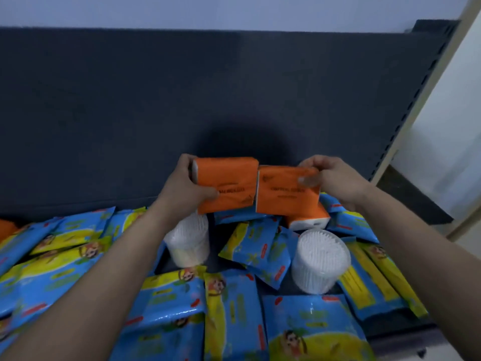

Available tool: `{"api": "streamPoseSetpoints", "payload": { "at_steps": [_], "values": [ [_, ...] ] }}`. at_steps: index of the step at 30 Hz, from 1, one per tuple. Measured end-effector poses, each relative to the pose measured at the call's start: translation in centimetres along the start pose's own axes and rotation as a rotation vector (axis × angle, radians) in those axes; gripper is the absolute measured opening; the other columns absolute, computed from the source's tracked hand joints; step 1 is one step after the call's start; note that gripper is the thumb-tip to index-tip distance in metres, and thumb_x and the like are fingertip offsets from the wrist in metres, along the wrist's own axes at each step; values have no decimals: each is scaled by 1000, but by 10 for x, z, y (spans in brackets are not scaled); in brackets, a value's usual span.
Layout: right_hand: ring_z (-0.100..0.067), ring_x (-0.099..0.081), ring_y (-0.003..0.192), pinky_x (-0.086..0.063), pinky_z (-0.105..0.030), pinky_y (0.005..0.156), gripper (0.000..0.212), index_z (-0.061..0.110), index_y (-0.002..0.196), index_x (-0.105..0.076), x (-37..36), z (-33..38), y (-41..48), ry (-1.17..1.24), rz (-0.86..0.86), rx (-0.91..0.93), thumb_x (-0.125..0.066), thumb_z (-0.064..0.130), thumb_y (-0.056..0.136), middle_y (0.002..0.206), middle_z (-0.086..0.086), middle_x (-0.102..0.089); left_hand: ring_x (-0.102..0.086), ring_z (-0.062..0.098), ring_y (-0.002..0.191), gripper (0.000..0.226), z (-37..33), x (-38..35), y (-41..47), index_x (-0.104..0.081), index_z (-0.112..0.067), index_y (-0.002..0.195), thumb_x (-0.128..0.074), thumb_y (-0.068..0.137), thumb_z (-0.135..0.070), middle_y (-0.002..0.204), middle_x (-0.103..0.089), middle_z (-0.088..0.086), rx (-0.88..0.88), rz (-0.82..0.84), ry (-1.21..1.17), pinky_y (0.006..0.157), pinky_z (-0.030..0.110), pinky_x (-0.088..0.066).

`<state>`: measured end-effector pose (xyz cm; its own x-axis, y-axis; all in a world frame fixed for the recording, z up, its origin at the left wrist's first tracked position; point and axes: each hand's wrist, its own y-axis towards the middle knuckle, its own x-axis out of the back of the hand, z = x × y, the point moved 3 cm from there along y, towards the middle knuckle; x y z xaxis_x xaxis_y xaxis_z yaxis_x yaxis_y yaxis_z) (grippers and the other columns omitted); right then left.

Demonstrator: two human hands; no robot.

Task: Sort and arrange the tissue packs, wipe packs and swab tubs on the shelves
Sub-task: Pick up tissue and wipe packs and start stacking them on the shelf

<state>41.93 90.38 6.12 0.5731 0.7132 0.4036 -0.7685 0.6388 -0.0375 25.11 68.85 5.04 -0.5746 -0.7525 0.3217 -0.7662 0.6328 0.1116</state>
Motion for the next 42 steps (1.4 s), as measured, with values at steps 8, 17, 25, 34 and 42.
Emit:
{"api": "streamPoseSetpoints", "payload": {
  "at_steps": [8,17,25,34,42],
  "values": [
    [-16,-61,81,-50,-30,74,21,22,91,-63,-19,5,19,-54,77,63,-69,7,79,89,-1,-65,-53,14,79,48,13,29,6,-38,-14,92,-78,69,-1,87,-51,1,48,-99,-19,64,31,-49],
    [-11,-56,85,-45,-21,70,24,19,103,-60,-53,27,33,-239,100,206,-66,8,82,95,2,-60,-49,14,68,43,31,60,22,-45,-14,90,-77,67,4,77,-50,1,0,-129,101,59,29,-45],
    [-4,-55,80,-44,-18,70,21,23,100,-61,-89,36,45,-335,175,247,-68,13,83,89,10,-60,-51,19,72,38,63,91,28,-51,-14,99,-73,72,1,78,-53,3,73,-93,287,69,37,-48],
    [-12,-58,84,-45,-22,72,28,17,103,-62,-132,39,56,-415,180,236,-74,17,77,92,3,-62,-46,21,73,52,80,125,18,-35,-11,102,-74,71,3,86,-48,6,64,-169,292,68,39,-45],
    [-17,-58,92,-43,-25,75,38,8,106,-60,-152,45,59,-485,112,150,-76,26,76,100,-4,-61,-40,34,117,70,74,136,-2,-40,-13,127,-79,68,-9,124,-39,16,116,-358,489,100,42,-35]
  ]
}}
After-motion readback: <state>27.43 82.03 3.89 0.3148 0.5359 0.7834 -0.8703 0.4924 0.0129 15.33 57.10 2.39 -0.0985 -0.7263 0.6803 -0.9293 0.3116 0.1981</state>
